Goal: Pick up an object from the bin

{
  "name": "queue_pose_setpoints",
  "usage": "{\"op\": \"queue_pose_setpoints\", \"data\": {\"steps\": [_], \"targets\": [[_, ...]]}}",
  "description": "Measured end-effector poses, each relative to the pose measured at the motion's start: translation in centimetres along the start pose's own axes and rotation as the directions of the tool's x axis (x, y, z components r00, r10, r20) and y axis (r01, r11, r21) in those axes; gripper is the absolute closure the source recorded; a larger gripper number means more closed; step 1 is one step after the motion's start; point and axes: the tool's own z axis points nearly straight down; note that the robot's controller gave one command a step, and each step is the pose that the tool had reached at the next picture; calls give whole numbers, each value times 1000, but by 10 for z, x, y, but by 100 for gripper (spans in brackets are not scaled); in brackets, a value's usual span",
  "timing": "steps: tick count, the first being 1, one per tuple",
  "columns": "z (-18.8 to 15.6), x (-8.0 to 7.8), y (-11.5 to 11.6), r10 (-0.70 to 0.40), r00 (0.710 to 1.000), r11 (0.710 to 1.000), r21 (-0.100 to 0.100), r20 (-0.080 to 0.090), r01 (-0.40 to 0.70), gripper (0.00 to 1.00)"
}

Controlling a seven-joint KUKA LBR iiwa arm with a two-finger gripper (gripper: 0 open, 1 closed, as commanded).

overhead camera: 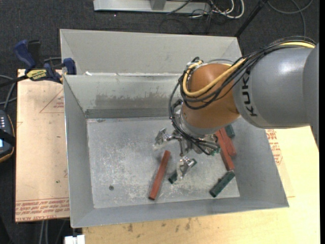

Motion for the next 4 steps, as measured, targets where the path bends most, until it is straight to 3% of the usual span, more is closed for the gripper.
{"op": "queue_pose_setpoints", "data": {"steps": [1, 2, 4], "targets": [[37, -1, 4, -243, 970, 970, 4, 8, 243, 0], [33, -11, 18, -242, 970, 970, 16, 21, 241, 100], [29, -10, 19, -241, 970, 970, 11, 16, 241, 100]]}}
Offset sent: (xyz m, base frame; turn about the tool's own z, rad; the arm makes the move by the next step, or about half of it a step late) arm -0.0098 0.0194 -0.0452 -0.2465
